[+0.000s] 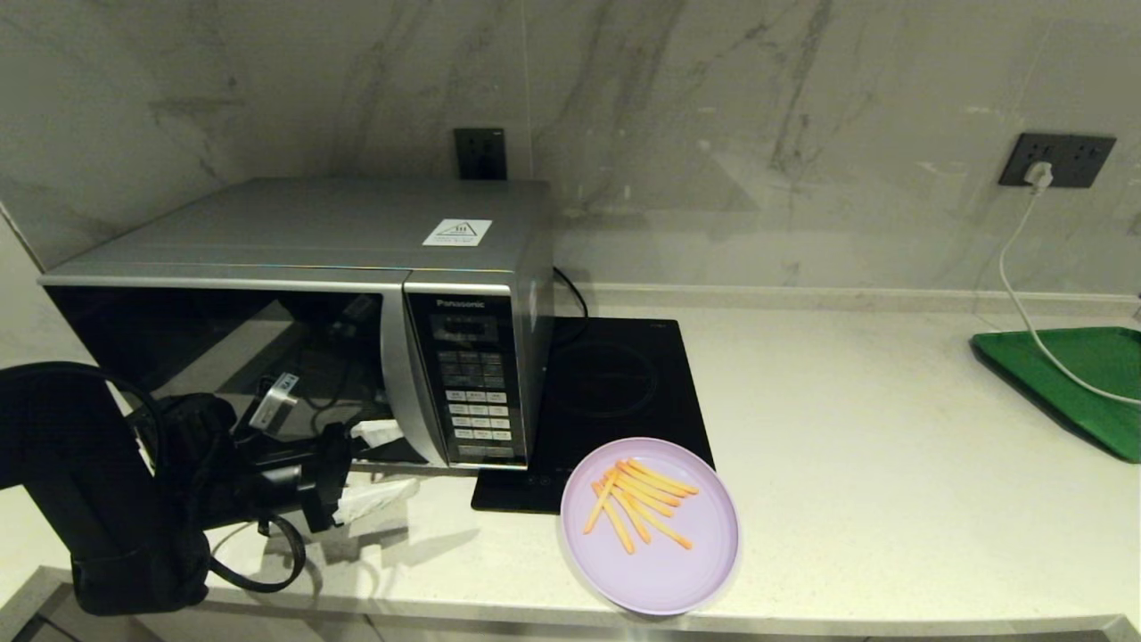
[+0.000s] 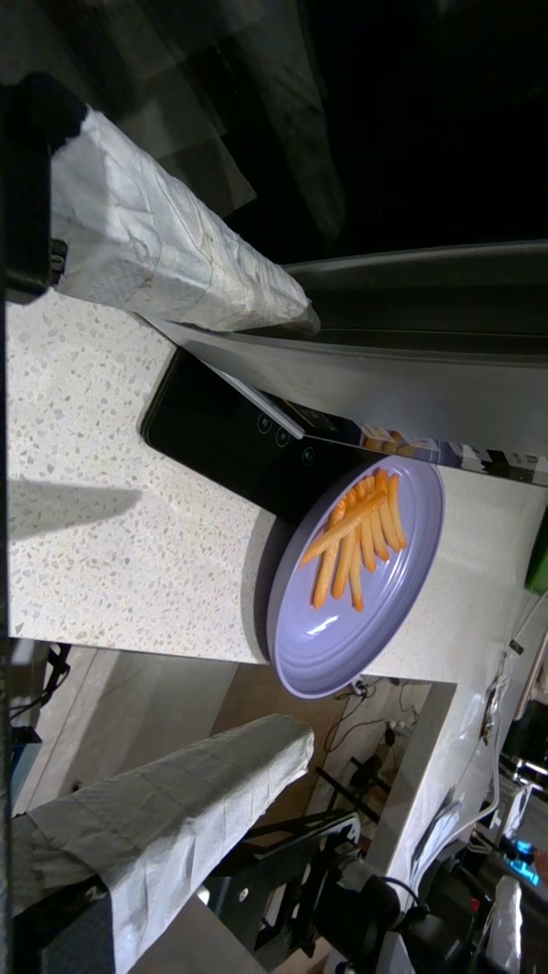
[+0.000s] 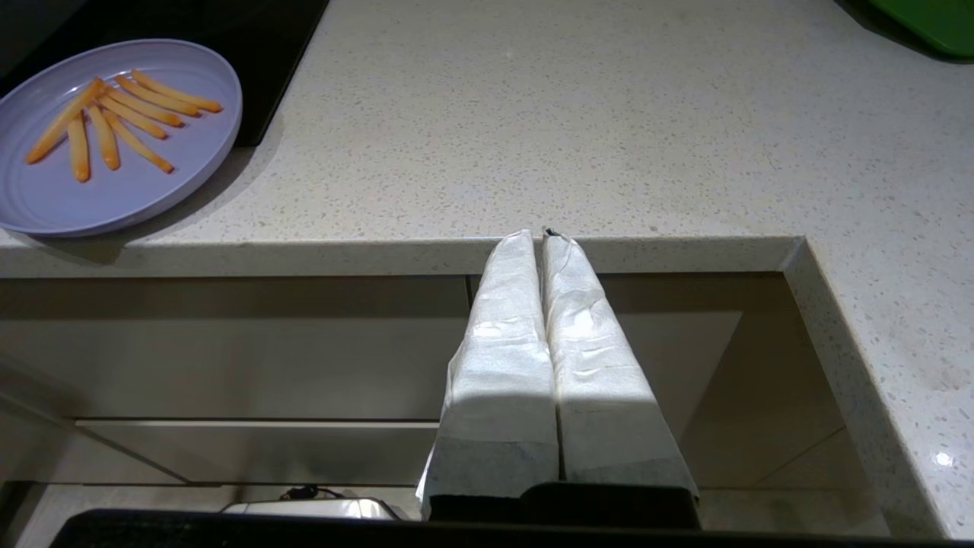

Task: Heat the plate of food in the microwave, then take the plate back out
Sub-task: Open the microwave oven

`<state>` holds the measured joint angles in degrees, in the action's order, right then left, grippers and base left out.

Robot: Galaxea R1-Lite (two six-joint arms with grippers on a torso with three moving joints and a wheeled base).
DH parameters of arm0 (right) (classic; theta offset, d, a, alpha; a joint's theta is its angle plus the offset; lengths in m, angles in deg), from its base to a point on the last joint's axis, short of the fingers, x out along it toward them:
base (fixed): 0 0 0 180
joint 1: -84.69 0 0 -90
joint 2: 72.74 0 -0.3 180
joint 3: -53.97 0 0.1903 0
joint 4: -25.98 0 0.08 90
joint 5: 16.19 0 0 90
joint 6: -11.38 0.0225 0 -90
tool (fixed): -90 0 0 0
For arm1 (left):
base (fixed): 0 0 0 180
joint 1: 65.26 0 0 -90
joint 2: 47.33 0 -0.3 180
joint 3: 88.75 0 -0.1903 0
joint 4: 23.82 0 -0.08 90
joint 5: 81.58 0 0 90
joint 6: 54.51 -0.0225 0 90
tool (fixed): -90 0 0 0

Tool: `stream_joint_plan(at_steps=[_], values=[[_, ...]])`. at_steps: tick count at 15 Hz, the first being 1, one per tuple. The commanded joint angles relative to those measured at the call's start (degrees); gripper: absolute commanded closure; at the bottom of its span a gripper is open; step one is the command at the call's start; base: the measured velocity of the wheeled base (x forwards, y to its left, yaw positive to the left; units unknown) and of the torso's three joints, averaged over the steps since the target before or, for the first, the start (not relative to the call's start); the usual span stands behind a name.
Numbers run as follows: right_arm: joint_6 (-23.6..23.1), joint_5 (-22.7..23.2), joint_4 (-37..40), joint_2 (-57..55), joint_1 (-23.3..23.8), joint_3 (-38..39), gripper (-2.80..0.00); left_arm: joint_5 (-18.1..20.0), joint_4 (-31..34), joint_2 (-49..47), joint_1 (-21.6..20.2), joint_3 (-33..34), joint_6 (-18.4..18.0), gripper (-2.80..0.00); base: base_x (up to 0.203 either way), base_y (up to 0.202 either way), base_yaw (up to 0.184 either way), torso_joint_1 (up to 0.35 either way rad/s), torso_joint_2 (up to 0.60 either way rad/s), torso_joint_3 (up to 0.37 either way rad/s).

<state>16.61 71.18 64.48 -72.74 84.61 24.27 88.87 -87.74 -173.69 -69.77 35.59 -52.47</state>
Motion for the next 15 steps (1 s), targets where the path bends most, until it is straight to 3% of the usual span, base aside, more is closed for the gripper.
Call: stream_joint_plan(at_steps=[1,8,11,15], values=[[0.04,0.00,0.08,0.00,-0.06,0.03,0.00,1.60,-0.38,0.06,-0.06,0.31,0.07,-2.80,0.000,0.000,0.000,0.000,0.00,0.000],[0.04,0.00,0.08,0.00,-0.01,0.09,0.00,3.08,-0.38,1.00,-0.39,1.07,-0.02,-2.80,0.000,0.000,0.000,0.000,0.00,0.000],[0.04,0.00,0.08,0.00,-0.01,0.00,0.00,5.92,-0.38,4.49,-2.97,4.23,0.06,-2.80,0.000,0.000,0.000,0.000,0.00,0.000],[0.02,0.00,0.08,0.00,-0.01,0.00,0.00,6.32,-0.38,3.14,-5.16,6.18,-0.71,-2.80,0.000,0.000,0.000,0.000,0.00,0.000]])
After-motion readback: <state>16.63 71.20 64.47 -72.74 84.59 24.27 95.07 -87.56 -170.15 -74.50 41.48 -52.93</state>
